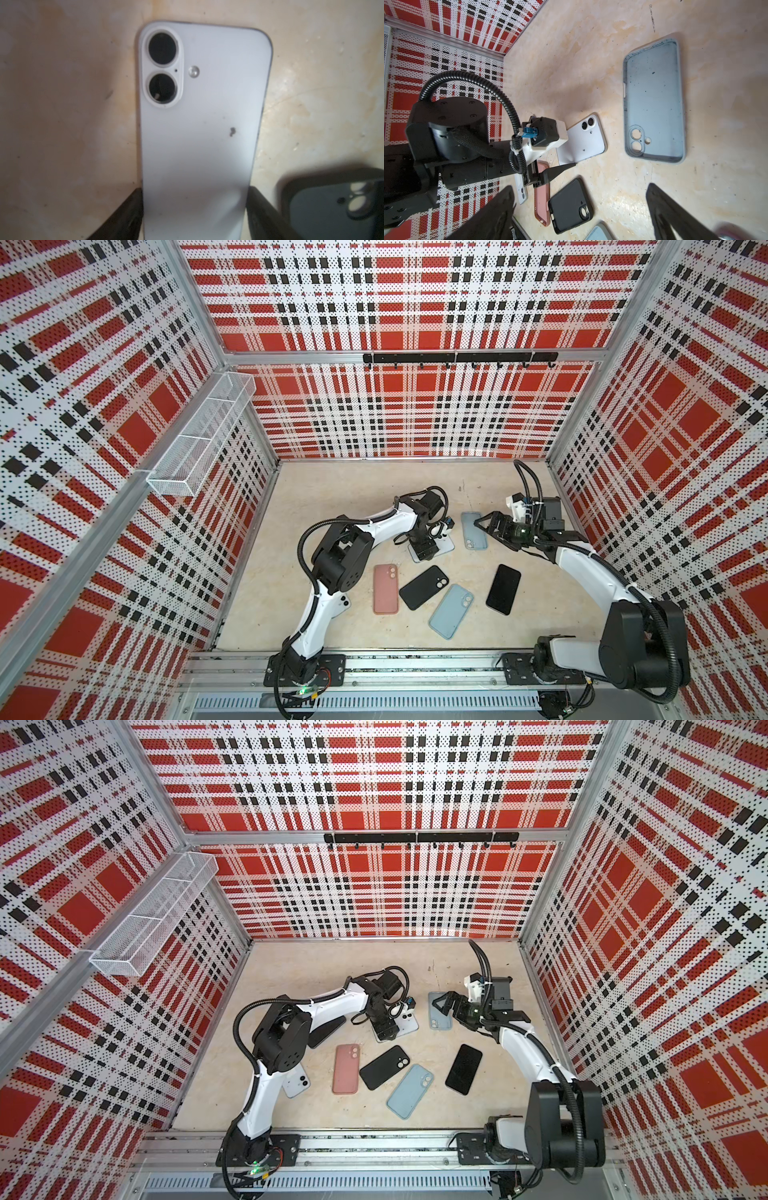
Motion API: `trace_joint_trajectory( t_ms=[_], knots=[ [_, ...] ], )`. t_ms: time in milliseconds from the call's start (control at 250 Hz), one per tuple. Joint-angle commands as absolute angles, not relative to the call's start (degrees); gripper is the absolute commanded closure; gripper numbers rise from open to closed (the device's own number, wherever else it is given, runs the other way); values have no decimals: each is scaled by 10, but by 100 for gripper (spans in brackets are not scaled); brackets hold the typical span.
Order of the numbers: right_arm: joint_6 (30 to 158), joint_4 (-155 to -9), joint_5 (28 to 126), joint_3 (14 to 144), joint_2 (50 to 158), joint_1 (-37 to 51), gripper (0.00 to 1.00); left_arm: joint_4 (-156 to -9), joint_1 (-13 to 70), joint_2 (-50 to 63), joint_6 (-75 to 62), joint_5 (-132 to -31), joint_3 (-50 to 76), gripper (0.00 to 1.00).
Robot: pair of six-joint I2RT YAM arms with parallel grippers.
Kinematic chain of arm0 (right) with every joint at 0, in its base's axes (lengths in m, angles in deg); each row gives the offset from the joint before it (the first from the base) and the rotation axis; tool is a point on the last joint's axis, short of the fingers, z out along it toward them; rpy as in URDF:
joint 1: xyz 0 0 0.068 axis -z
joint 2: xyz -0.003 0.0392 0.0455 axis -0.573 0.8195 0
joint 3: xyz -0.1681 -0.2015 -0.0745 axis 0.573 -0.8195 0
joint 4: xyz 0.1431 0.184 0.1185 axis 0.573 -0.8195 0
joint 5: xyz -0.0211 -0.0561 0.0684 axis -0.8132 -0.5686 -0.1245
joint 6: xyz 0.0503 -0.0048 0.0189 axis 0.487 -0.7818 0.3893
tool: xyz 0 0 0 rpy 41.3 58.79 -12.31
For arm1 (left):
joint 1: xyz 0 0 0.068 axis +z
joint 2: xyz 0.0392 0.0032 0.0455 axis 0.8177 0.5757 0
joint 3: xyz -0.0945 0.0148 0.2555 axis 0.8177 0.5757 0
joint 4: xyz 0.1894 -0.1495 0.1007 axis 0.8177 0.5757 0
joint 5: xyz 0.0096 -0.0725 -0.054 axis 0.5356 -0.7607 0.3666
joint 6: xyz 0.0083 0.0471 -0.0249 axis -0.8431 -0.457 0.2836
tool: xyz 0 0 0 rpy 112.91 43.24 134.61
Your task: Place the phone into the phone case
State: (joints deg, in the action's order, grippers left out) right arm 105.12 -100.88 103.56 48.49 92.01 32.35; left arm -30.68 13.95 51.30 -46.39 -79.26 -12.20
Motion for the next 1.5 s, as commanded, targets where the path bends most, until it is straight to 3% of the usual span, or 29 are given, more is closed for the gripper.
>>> trace_joint_trajectory(
  t_ms=[0,432,1261,1497],
  knots=[
    [1061,-979,1047,478,937,315,1,-340,149,508,-446,-809,-82,57],
    [1109,-899,1077,490,1054,248,0,-406,154,447,-425,-818,-23,69],
    [1210,-740,1112,472,1170,218,3,-426,159,391,-409,-848,-3,70],
    [1282,-636,1121,448,1211,198,6,-432,159,393,-404,-852,-1,70]
  ],
)
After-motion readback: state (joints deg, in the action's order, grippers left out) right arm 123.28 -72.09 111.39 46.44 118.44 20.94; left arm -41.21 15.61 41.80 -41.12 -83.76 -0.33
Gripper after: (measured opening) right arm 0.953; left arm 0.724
